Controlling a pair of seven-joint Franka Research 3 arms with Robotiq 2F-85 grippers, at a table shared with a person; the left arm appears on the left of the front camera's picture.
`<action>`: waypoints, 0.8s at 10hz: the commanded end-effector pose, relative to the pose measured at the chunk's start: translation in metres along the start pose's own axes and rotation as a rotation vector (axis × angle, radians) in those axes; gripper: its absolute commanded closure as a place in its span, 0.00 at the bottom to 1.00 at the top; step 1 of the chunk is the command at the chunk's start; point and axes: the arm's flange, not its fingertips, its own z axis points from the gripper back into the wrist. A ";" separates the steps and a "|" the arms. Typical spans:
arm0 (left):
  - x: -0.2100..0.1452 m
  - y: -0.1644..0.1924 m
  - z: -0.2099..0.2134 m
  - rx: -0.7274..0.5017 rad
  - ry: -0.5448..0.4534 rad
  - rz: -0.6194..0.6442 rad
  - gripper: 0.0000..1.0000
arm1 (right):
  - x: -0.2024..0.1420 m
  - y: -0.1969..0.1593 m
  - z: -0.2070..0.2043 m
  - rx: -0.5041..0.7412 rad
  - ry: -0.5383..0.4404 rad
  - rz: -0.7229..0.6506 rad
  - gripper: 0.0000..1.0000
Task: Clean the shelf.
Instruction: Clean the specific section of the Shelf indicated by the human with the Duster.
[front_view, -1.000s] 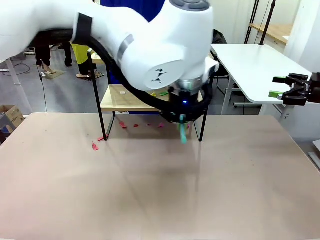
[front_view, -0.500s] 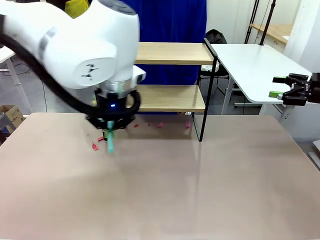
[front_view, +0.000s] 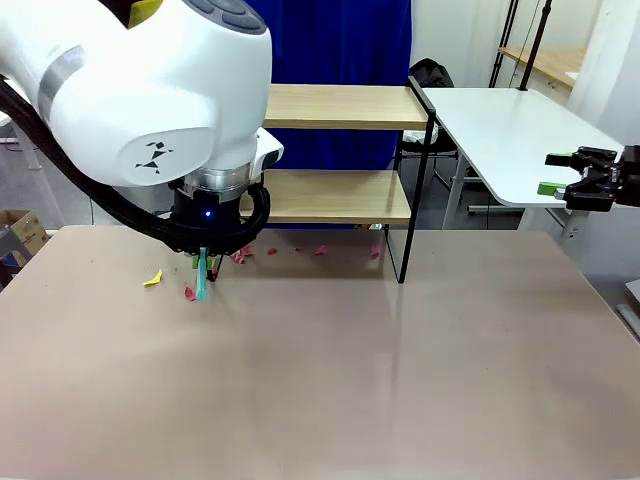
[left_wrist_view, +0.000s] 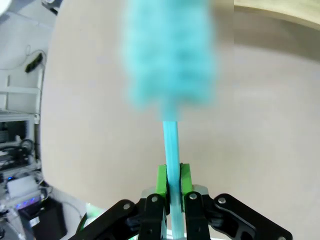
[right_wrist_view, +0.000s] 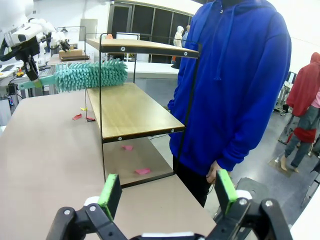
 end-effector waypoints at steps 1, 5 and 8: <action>0.006 0.011 -0.014 0.044 0.055 0.030 0.87 | 0.003 0.000 -0.001 -0.001 -0.002 0.005 0.00; -0.007 0.024 0.038 -0.270 -0.088 -0.166 0.87 | 0.003 0.000 -0.001 -0.001 -0.002 0.005 0.00; -0.023 0.063 0.062 -0.568 -0.124 -0.420 0.87 | 0.003 0.000 -0.001 -0.001 -0.002 0.005 0.00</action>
